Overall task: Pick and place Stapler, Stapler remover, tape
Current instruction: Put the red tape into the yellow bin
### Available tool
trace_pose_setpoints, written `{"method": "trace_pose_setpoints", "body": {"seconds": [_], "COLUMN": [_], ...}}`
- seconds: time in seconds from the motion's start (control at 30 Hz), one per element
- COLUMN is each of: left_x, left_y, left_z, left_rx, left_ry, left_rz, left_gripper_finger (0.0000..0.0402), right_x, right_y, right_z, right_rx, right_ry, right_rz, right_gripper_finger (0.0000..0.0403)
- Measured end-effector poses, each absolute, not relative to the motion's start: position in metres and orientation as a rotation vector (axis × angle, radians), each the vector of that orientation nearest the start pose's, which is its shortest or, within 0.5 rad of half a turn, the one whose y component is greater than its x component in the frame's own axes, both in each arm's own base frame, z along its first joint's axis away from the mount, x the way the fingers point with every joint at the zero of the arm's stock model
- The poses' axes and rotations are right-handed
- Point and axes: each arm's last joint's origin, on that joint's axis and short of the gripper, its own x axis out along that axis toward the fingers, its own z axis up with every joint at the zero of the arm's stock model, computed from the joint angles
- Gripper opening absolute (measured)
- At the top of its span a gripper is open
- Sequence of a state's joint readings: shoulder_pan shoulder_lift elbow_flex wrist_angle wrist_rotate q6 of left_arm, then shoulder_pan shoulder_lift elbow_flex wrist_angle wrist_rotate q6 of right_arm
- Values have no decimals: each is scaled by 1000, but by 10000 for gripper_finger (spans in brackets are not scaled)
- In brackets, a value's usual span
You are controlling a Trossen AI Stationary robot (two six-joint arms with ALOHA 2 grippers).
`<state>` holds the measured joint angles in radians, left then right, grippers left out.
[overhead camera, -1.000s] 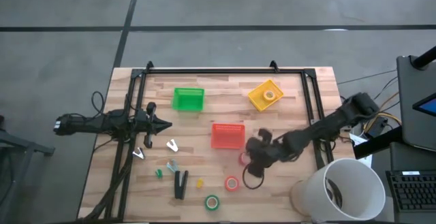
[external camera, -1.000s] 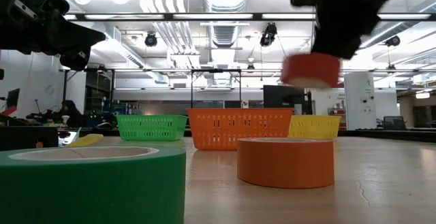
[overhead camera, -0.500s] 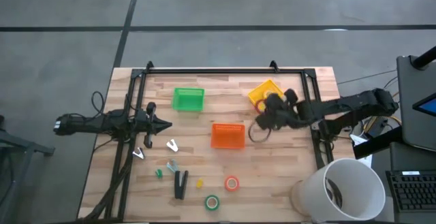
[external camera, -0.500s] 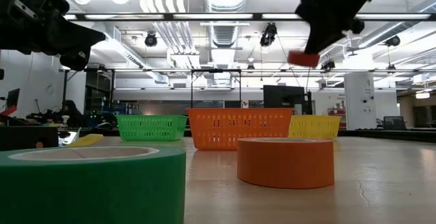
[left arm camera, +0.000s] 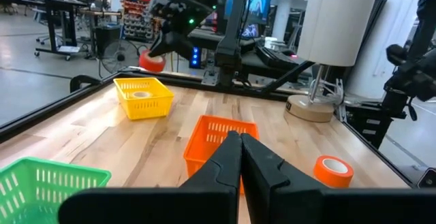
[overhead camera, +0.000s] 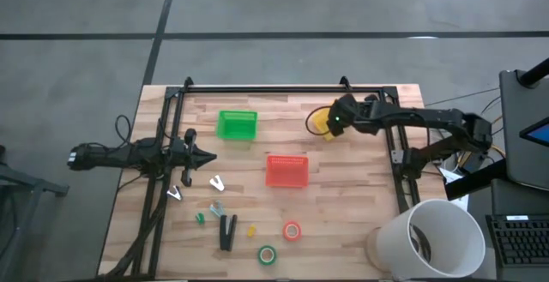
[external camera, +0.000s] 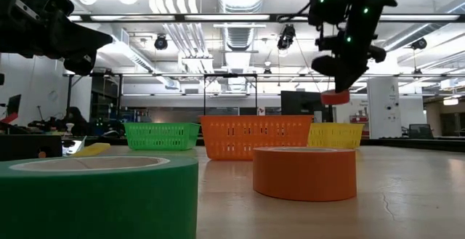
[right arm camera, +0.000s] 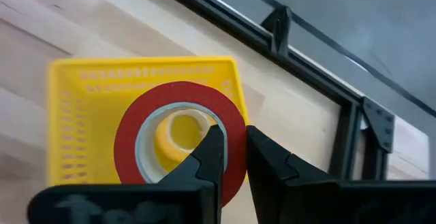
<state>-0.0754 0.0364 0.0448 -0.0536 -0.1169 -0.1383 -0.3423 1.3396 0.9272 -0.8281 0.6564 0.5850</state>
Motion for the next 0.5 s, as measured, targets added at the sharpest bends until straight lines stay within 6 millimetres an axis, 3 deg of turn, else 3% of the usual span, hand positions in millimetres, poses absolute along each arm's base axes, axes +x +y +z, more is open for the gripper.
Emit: {"method": "trace_pose_setpoints", "body": {"seconds": [0.5], "left_x": [97], "left_y": [-4], "left_z": [171], "left_rx": [-134], "left_ry": [42], "left_rz": [44], "left_gripper_finger": [10], "right_x": [220], "right_y": [-134], "right_z": [201], "right_rx": [252], "right_ry": [1144], "right_rz": [-1214], "right_gripper_finger": [40]}}
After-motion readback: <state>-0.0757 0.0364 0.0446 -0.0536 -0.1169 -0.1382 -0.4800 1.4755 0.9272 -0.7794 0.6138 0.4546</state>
